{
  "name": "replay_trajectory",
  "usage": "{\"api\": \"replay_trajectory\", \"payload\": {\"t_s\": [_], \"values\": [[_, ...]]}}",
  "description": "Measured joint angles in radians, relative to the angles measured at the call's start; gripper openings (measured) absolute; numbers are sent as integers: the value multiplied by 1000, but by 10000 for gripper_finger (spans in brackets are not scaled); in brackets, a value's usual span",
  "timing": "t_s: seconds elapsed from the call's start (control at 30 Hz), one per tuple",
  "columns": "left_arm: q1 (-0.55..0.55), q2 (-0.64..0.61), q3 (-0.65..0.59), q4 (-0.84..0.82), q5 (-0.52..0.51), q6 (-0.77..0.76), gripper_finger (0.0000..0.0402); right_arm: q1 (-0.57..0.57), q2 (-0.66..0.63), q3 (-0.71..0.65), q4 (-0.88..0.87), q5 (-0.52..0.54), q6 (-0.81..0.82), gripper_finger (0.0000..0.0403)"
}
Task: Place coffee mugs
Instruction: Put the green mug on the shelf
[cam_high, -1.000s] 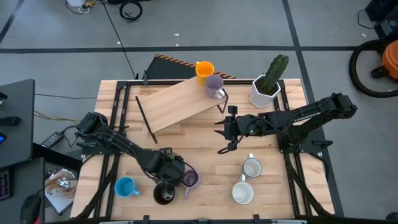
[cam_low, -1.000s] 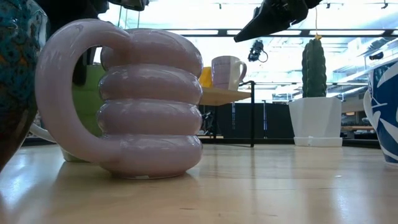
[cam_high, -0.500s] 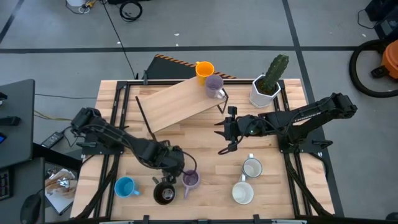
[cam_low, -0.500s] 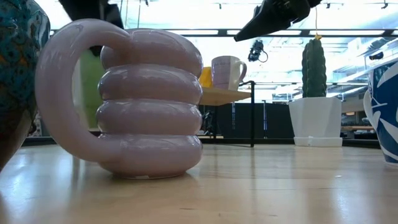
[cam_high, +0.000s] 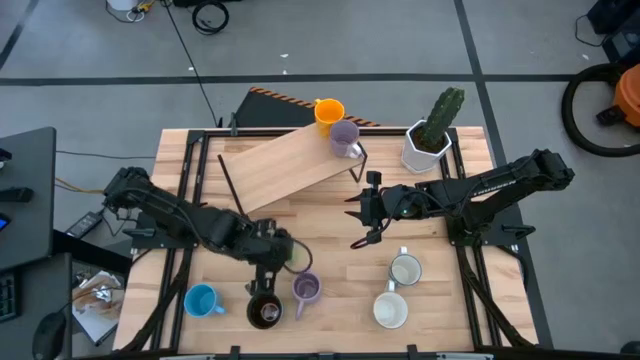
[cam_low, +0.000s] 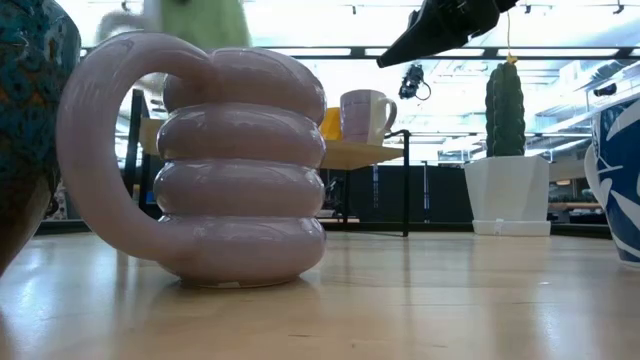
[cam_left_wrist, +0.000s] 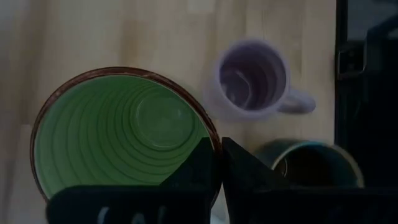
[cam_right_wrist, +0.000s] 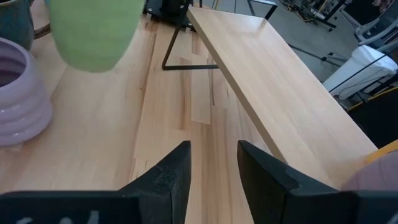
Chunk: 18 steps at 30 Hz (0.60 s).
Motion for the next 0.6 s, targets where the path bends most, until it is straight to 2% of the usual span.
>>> {"api": "replay_trajectory", "payload": {"t_s": [0.17,0.3,0.6], "values": [[70,-1,194,-203,-31,28,20,0,-2,40,-83,22,20,135],[187,-1,330,-324,-63,69,20,0,-3,47,-91,23,22,133],[514,33,363,-328,-46,165,20,-2,-3,47,-79,22,20,132]]}}
